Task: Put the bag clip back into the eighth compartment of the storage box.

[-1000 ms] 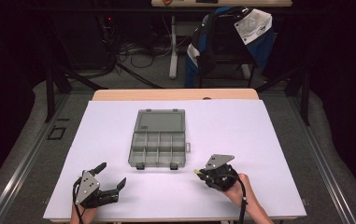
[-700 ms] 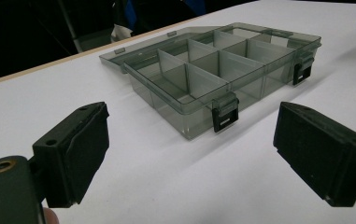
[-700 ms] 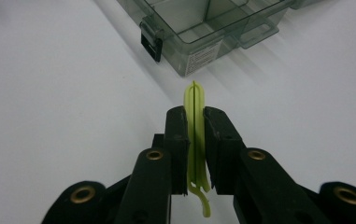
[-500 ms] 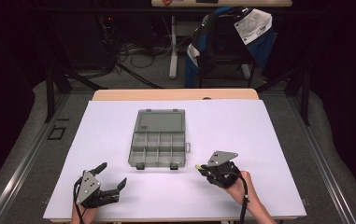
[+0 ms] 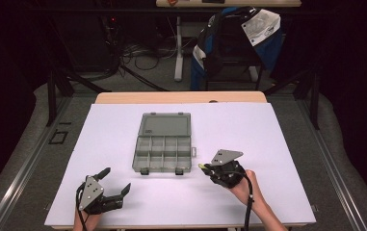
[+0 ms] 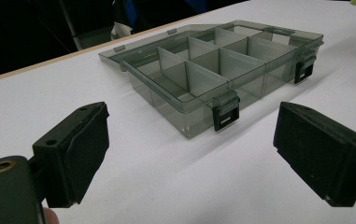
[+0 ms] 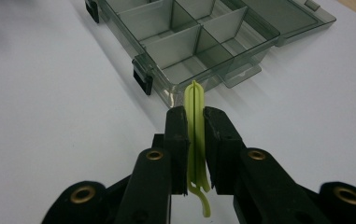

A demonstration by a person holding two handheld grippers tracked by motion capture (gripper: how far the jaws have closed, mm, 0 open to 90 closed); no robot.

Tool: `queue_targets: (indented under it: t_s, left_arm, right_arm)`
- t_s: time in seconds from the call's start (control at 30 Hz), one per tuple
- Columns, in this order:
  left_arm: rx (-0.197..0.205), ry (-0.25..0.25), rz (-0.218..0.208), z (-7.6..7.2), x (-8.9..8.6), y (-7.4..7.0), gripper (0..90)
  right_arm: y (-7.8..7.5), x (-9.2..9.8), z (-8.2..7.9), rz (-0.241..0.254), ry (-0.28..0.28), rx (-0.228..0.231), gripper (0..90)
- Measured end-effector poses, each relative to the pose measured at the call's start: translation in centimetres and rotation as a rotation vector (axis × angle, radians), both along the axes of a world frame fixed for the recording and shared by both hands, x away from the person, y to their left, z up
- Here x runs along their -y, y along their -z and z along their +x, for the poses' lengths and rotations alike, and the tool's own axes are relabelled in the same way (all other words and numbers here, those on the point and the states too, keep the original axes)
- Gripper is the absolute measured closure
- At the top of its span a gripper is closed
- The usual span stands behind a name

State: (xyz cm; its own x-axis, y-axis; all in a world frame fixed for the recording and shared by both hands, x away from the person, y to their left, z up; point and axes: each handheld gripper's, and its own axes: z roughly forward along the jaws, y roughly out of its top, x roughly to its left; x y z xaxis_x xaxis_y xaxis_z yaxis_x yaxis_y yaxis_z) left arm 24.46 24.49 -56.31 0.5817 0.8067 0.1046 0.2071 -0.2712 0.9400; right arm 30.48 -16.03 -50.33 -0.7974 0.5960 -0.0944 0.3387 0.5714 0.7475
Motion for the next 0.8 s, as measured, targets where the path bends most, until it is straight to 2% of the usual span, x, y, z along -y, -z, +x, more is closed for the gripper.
queue_targets:
  t_s: [0.8]
  left_arm:
    - [0.004,0.001,0.003,-0.1,-0.1,-0.1,10.5]
  right_arm:
    - [-0.8,-1.2,1.5,0.007,-0.01,0.015,80.1]
